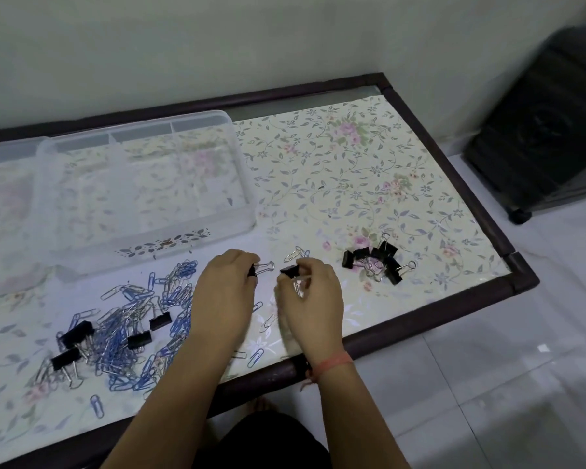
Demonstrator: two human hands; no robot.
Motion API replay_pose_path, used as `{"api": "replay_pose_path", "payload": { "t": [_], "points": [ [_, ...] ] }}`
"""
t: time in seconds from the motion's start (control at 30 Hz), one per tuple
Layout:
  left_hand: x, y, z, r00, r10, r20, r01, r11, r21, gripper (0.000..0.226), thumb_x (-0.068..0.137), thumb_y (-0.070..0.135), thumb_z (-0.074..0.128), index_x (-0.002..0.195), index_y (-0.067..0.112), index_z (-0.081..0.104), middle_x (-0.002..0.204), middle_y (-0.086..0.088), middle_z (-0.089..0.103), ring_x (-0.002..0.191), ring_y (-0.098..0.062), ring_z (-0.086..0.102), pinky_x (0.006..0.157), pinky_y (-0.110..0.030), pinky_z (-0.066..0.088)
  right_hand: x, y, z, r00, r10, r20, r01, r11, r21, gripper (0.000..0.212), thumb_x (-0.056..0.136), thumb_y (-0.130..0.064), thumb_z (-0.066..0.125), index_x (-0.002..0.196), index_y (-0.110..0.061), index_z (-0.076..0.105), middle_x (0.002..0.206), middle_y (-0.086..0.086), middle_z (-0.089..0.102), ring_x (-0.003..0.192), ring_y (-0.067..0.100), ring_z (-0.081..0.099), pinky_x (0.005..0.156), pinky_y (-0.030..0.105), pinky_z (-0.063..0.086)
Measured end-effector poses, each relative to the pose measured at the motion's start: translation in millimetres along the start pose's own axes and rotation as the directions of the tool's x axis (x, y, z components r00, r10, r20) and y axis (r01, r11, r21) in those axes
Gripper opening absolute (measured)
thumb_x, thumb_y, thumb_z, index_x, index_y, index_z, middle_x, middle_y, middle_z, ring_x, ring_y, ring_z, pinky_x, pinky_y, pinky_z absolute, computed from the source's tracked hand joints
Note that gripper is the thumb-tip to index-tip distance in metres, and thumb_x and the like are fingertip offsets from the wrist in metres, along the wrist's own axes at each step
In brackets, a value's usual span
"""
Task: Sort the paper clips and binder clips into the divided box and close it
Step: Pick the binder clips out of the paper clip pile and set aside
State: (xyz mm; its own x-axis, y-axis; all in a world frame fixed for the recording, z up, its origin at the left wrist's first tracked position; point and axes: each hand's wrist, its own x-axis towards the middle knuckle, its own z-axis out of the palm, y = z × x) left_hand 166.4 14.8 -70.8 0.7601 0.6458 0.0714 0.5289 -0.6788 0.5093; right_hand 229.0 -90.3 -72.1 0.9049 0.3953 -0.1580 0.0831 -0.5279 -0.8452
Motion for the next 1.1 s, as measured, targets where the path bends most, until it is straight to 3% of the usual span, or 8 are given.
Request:
{"api": "replay_pose_path", "payload": {
  "t": [0.13, 0.3, 0.4, 0.5, 0.57, 0.67, 0.8, 1.1],
  "points": [
    [-13.4, 6.2, -27.9, 0.969, -0.242, -0.038, 0.213, 0.91, -0.356, 0.033, 0.076, 0.0, 0.067, 0.105, 0.015, 0.069, 0.101, -0.004, 0.066, 0.088, -0.018, 0.064, 0.073, -0.015, 0.045, 6.3, -18.1, -13.1, 0.914, 0.315, 0.255, -0.404, 0.67, 0.623, 0.013, 0.091, -0.014, 0.052, 0.1, -0.019, 0.06, 0.087, 0.007, 0.059, 0.073, 0.019, 0.057, 0.075, 0.035, 0.047],
    [-29.1, -1.6, -69.4, 0.734, -0.474, 0.486, 0.54, -0.027, -0.841, 0.033, 0.082, -0.013, 0.051, 0.107, 0.006, 0.063, 0.088, -0.006, 0.066, 0.073, -0.013, 0.063, 0.065, -0.017, 0.057, -2.1, -40.0, -16.9, 0.757, 0.273, 0.594, -0.652, 0.247, 0.717, 0.025, 0.095, -0.024, 0.044, 0.083, -0.009, 0.06, 0.073, 0.008, 0.064, 0.067, 0.021, 0.061, 0.063, 0.029, 0.05],
    [-44.2, -23.2, -88.3, 0.695, -0.426, 0.579, 0.43, -0.4, -0.809, 0.032, 0.081, -0.013, 0.038, 0.099, 0.0, 0.061, 0.08, -0.01, 0.065, 0.065, -0.012, 0.063, 0.061, -0.021, 0.057, -11.7, -54.2, -3.7, 0.751, 0.304, 0.586, -0.66, 0.379, 0.649, 0.035, 0.091, -0.039, 0.053, 0.068, -0.013, 0.055, 0.062, 0.003, 0.06, 0.052, 0.014, 0.056, 0.05, 0.024, 0.041],
    [-60.5, -52.9, -107.7, 0.685, -0.447, 0.575, 0.302, -0.545, -0.782, 0.017, 0.061, 0.003, 0.057, 0.078, 0.002, 0.055, 0.071, -0.009, 0.054, 0.059, -0.017, 0.054, 0.056, -0.026, 0.053, -21.9, -62.6, 14.6, 0.867, 0.225, 0.444, -0.427, 0.794, 0.433, 0.038, 0.085, -0.032, 0.065, 0.058, -0.011, 0.048, 0.046, 0.001, 0.045, 0.036, 0.007, 0.038, 0.042, 0.02, 0.031],
    [-67.8, -67.2, -115.4, 0.611, -0.553, 0.566, 0.344, -0.458, -0.819, 0.021, 0.077, 0.022, 0.052, 0.062, 0.008, 0.045, 0.063, -0.006, 0.044, 0.052, -0.016, 0.037, 0.05, -0.024, 0.037, -31.6, -64.1, 32.4, 0.926, 0.053, 0.373, -0.165, 0.947, 0.274, 0.033, 0.079, -0.026, 0.072, 0.059, -0.01, 0.051, 0.05, 0.0, 0.045, 0.042, 0.007, 0.042, 0.052, 0.022, 0.04],
    [-72.6, -82.9, -115.8, 0.515, -0.768, 0.38, 0.544, -0.05, -0.838, 0.046, 0.086, 0.037, 0.053, 0.051, 0.01, 0.04, 0.054, -0.006, 0.036, 0.044, -0.018, 0.028, 0.044, -0.023, 0.027, -46.0, -67.1, 58.5, 0.91, -0.095, 0.404, 0.129, 0.99, -0.059, 0.011, 0.076, -0.029, 0.069, 0.084, -0.023, 0.065, 0.068, -0.008, 0.057, 0.066, 0.011, 0.056, 0.063, 0.026, 0.046],
    [-82.2, -94.5, -103.7, 0.677, -0.735, 0.043, 0.711, 0.638, -0.294, 0.027, 0.07, 0.027, 0.074, 0.064, 0.006, 0.059, 0.058, -0.006, 0.055, 0.054, -0.021, 0.048, 0.051, -0.027, 0.031, -51.4, -71.6, 83.3, 0.832, -0.253, 0.494, 0.437, 0.846, -0.304, 0.034, 0.084, -0.024, 0.056, 0.117, -0.031, 0.061, 0.111, -0.002, 0.059, 0.094, 0.021, 0.06, 0.072, 0.028, 0.045],
    [-81.7, -96.0, -93.3, 0.79, -0.61, 0.056, 0.613, 0.784, -0.099, 0.023, 0.058, 0.029, 0.073, 0.075, 0.024, 0.058, 0.065, 0.004, 0.06, 0.062, -0.016, 0.057, 0.05, -0.025, 0.036, -56.5, -66.1, 100.0, 0.797, -0.252, 0.55, 0.513, 0.762, -0.395, 0.019, 0.085, -0.023, 0.057, 0.102, -0.026, 0.062, 0.111, -0.002, 0.054, 0.086, 0.025, 0.062, 0.063, 0.027, 0.04]
  ]
}}
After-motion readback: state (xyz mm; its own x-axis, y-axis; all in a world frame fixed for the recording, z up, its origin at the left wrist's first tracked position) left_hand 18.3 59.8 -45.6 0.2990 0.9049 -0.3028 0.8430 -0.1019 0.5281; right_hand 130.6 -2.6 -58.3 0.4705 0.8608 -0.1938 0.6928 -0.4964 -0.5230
